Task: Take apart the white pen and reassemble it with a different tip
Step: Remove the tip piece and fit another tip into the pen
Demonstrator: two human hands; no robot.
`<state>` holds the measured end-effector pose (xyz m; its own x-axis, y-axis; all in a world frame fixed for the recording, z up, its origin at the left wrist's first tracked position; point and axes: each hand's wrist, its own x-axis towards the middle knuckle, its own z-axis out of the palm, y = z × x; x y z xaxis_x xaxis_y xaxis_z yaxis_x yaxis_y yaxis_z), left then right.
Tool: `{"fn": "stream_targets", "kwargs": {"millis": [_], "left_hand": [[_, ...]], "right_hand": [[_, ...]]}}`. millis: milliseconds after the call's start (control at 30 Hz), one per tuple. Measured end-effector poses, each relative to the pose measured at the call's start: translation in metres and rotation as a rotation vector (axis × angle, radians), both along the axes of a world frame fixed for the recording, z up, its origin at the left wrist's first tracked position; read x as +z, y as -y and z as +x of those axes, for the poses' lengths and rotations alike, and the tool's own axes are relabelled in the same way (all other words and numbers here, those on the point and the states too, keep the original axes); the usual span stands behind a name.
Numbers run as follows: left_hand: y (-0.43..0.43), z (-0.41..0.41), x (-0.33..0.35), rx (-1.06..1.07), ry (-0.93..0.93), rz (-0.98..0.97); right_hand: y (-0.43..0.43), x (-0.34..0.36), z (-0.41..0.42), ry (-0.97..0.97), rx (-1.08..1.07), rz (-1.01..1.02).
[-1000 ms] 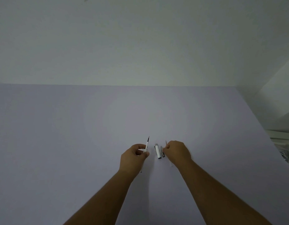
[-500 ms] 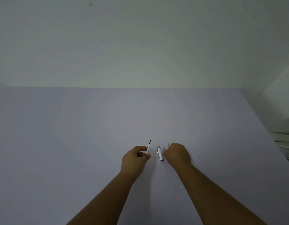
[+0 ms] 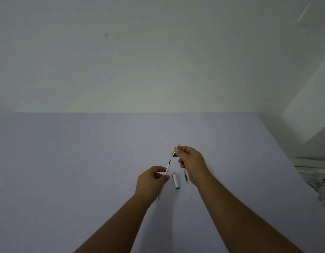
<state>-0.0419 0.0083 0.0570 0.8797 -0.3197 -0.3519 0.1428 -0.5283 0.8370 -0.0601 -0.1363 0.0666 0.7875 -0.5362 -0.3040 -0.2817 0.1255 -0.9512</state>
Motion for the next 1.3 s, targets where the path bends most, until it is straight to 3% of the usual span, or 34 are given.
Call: {"fn": "stream_targets", "kwargs": {"millis": [300,700,867,1000,1167,1300], "left_hand": [[-0.003,-0.011,0.020,-0.019,0.048,0.004],[-0.004,-0.018,0.040,0.018,0.082,-0.012],[-0.003,-0.018,0.045,0.022,0.100,-0.012],[-0.002,-0.016,0.049,0.016,0.122,-0.015],[0.003,-0.018,0.049,-0.011,0.140,-0.008],[0.004,-0.015,0.050,-0.003,0.145,-0.015]], "right_hand": [[-0.007,0.018,-0.020,-0.021,0.146,-0.158],[-0.013,0.036,-0.037,-0.001,0.269,-0.150],[-0.015,0.040,-0.035,-0.093,0.276,-0.237],[-0.012,0.043,-0.035,-0.011,0.295,-0.087],[-0.014,0.043,-0.034,-0.101,0.237,-0.254],[-0.010,0.045,-0.039,-0.010,0.275,-0.095]]}}
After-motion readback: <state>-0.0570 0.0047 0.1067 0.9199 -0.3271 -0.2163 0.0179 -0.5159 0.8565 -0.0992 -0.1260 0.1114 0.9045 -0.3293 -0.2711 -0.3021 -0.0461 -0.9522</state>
